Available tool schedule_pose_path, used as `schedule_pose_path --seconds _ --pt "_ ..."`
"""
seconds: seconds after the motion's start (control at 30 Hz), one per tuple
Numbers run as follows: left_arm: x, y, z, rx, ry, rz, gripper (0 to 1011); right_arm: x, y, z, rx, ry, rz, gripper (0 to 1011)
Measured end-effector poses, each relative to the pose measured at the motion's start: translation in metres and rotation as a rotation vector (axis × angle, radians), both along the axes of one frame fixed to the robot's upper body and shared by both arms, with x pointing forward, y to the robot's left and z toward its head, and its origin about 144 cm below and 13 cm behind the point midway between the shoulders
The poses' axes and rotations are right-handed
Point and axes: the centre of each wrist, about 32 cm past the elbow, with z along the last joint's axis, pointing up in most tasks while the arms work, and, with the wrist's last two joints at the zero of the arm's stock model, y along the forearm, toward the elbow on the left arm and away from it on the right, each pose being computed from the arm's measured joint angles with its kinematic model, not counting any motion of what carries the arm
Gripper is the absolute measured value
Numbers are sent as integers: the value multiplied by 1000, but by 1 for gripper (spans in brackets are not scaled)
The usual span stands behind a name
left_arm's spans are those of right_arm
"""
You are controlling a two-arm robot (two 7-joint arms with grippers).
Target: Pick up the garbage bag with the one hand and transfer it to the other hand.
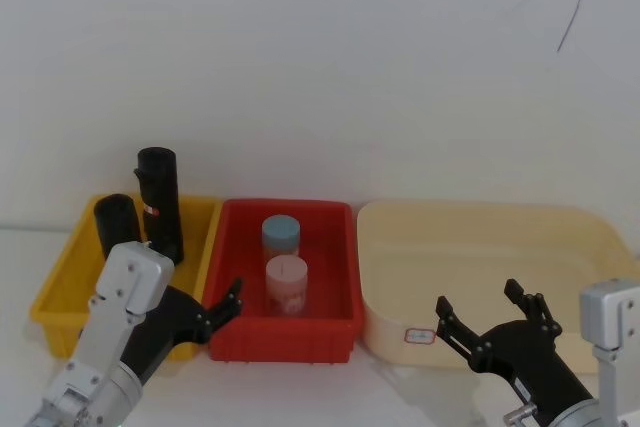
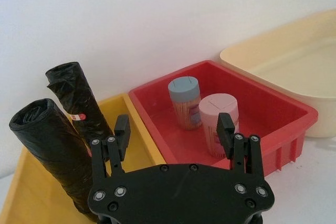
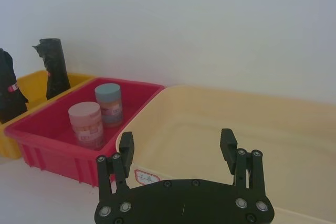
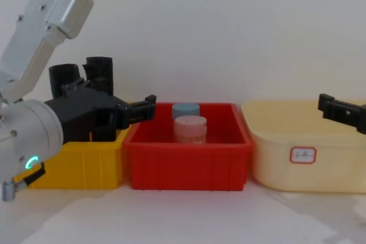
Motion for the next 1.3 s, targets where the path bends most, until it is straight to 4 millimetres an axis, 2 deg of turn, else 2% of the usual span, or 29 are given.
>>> schedule_pose_path --seconds 1.3 --pt "-1 0 -1 2 -2 5 1001 0 0 0 0 0 0 999"
